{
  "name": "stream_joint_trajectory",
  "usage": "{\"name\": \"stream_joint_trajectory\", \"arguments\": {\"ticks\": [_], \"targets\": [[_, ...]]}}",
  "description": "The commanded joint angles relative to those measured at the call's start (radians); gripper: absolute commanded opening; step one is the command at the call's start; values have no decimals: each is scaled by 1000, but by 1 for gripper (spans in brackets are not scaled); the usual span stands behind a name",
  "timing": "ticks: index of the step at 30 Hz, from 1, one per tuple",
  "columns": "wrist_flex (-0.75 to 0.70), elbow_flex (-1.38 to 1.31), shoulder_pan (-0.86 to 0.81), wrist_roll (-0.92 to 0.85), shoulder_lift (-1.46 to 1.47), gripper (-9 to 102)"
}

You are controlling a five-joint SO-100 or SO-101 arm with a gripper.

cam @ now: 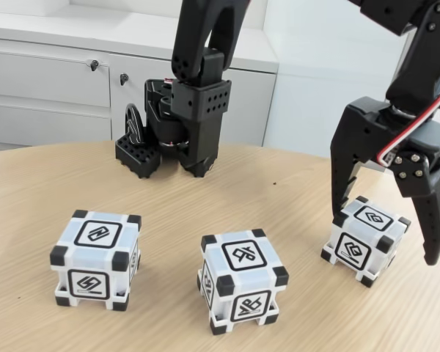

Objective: Stack cubes from left to right.

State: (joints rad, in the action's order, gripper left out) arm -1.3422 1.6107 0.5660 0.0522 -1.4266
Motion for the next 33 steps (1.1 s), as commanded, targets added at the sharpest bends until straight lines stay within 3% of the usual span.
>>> {"name": "stream_joint_trajectory", "arguments": {"ticks": [1, 3, 7, 18, 25, 33], "targets": [[6, -8, 8, 18, -6, 34], [5, -6, 8, 35, -6, 28], [-8, -6, 8, 107, -6, 1], [-9, -8, -5, 69, -43, 0], [-12, -5, -12, -67, -374, 0], [-66, 5, -308, -161, -690, 0]]}}
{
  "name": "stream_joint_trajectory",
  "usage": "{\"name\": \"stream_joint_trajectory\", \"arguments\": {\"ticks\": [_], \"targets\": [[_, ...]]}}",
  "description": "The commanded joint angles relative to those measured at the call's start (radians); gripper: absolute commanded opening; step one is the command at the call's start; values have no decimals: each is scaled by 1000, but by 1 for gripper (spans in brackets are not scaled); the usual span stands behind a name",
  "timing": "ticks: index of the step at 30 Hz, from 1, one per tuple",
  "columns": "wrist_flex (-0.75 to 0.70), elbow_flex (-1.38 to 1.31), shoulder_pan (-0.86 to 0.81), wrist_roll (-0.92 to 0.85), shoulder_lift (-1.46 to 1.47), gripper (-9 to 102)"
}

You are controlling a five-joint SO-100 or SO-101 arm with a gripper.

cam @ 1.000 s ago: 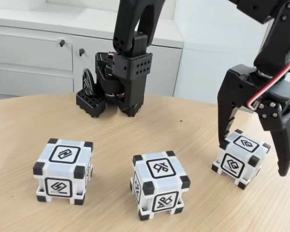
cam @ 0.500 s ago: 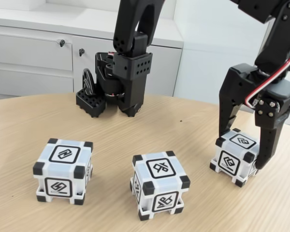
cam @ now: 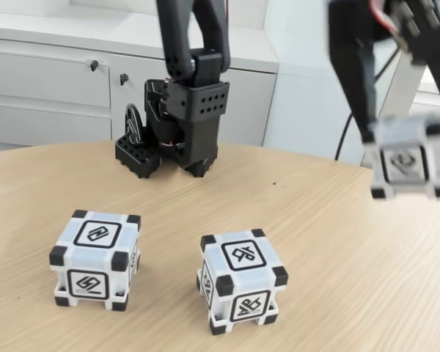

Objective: Stack cubes from left to right.

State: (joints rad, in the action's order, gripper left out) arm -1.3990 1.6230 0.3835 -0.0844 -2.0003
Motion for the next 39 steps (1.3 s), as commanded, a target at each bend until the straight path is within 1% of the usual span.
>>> {"name": "stream_joint_trajectory", "arguments": {"ticks": [1, 8, 15, 18, 21, 24, 26, 30, 35, 37, 39], "targets": [[-9, -8, -179, -32, -135, 0], [-9, -8, -525, -87, -150, 0], [-17, -5, -781, -98, -133, 0], [-64, -5, -862, -103, -135, 0], [-170, -5, -896, -103, -149, 0], [-282, -5, -884, -78, -150, 0], [-321, -5, -881, -64, -150, 0], [-330, 9, -881, -54, -135, 0], [-327, 140, -893, -78, -146, 0], [-304, 173, -894, -74, -147, 0], [-247, 192, -896, -63, -135, 0]]}}
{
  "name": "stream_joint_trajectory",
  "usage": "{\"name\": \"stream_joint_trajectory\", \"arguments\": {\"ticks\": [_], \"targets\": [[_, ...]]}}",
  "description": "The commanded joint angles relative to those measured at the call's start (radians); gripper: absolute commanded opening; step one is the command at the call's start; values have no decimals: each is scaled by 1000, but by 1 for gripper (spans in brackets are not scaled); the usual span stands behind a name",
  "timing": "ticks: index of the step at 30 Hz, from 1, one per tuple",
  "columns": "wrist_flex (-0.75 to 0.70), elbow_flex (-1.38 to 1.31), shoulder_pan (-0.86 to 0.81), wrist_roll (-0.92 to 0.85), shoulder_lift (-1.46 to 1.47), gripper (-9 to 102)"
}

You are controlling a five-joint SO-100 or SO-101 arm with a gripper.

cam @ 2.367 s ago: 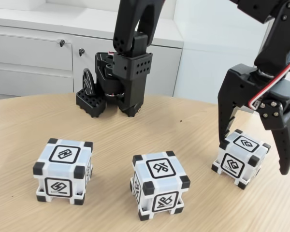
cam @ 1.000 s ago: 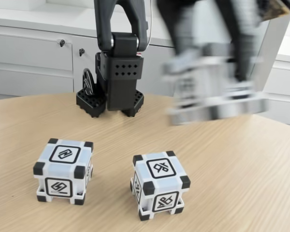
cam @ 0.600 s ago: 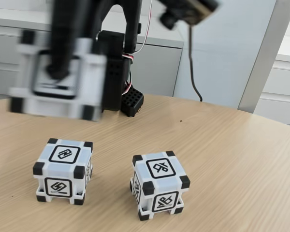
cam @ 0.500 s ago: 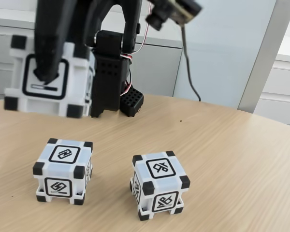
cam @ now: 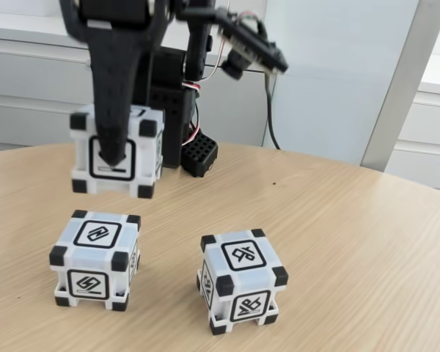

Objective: Stack cubes from left to right.

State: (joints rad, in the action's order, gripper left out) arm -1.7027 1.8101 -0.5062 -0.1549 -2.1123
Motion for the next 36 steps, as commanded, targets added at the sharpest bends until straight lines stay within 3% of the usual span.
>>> {"name": "stream_joint_trajectory", "arguments": {"ticks": [1, 6, 36], "targets": [[87, 17, -6, 8, -20, 0], [155, 77, -8, -2, -18, 0], [158, 77, -80, 9, 44, 0]]}}
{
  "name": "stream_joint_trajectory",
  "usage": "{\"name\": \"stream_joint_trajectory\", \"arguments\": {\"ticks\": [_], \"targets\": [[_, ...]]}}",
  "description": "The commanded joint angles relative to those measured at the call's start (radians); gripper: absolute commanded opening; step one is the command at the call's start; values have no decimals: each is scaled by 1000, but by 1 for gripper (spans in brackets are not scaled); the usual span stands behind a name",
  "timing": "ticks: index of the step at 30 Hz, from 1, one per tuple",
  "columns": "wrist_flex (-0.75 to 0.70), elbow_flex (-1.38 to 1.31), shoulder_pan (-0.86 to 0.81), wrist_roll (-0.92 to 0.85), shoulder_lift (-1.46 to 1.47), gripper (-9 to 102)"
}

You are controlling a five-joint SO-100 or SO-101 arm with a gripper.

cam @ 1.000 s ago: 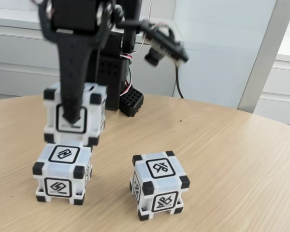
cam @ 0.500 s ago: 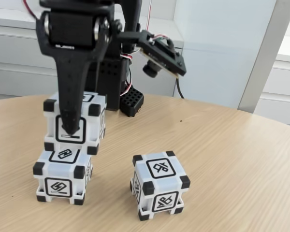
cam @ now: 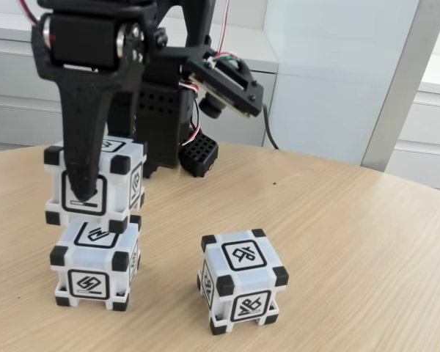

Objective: Stack cubes from left to right.

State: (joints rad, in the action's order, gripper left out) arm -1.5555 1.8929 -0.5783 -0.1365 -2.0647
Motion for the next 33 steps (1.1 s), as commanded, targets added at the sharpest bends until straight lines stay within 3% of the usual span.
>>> {"name": "stream_joint_trajectory", "arguments": {"ticks": [1, 25, 33], "targets": [[11, -6, -8, -9, -3, 0], [12, -8, -8, -3, 49, 0], [12, -8, -8, -6, 29, 23]]}}
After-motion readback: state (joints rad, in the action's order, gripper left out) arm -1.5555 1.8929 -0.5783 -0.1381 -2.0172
